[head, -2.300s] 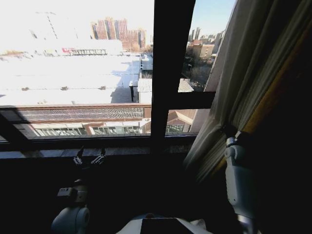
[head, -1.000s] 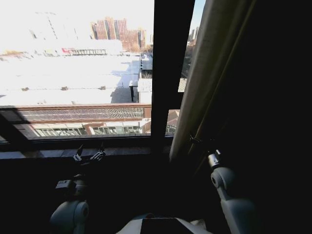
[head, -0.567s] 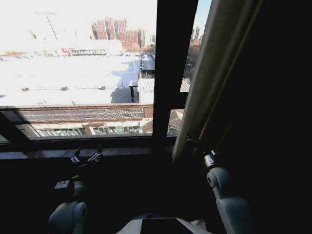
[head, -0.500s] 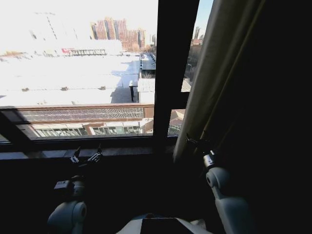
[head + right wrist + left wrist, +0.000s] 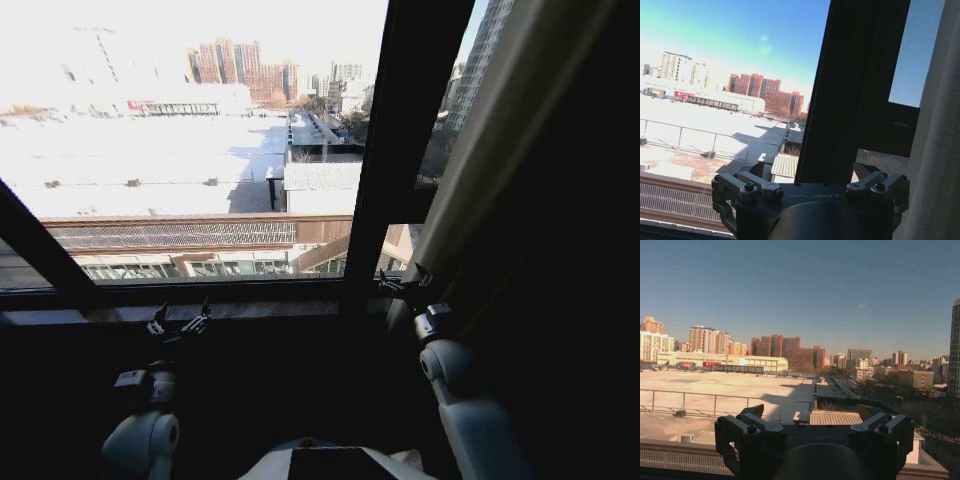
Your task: Open the curtains by pulling them apart, changing their state from closed to fully open.
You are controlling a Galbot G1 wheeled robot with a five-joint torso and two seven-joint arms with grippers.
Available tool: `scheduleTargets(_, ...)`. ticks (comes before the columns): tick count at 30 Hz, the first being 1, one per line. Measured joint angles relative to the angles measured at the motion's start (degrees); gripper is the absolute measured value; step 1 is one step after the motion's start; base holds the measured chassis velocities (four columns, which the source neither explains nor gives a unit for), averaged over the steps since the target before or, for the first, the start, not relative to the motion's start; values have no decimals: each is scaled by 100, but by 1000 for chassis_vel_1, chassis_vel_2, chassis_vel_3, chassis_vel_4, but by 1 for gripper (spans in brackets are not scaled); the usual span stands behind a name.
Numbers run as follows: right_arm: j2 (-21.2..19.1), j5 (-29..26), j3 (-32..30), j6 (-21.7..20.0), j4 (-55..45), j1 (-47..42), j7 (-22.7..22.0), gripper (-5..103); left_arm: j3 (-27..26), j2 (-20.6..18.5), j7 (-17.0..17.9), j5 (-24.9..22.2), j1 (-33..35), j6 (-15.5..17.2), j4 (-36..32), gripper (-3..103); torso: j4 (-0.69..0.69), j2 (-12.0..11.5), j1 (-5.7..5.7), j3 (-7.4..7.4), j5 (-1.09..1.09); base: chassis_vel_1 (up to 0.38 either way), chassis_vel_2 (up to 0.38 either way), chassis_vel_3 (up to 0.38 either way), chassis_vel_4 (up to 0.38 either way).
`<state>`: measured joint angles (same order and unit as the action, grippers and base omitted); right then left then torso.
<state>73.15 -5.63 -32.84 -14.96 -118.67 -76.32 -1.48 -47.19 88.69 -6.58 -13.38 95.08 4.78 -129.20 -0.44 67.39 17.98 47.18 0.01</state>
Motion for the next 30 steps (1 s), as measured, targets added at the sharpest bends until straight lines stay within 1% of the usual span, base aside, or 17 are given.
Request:
scheduleTargets(4,38,-16,81,10,111,25,16,100,-11,-25,-1,-98,-28,22,39,100,1,0,1,1,0,354,364,-354,-361)
scheduleTargets(7,43,-274,235,-47,144,92,21,100,-36,-45,-16,-344,-40,269,32,100,2,-1,0,0,1,355,370,-350,-360)
scheduleTargets(8,43,-274,235,-47,144,92,21,100,-36,-45,-16,-344,-40,269,32,100,2,-1,0,0,1,365,372,-373,-364)
scheduleTargets(11,40,-549,397,-232,149,229,6,100,-73,-123,-106,-392,-46,402,24,100,1,0,1,0,0,356,366,-359,-366)
scheduleTargets(21,49,-678,549,-425,195,442,-81,100,-84,-204,-134,-394,-146,438,131,100,0,0,1,0,0,351,354,-357,-346)
scheduleTargets(24,85,-672,612,-446,231,460,-106,100,-74,-199,-140,-384,-94,389,178,100,2,-1,1,1,0,340,357,-346,-334)
scheduleTargets(30,115,-644,621,-451,253,454,-111,100,-74,-239,-149,-379,-107,324,248,100,1,-1,1,1,1,348,353,-350,-362)
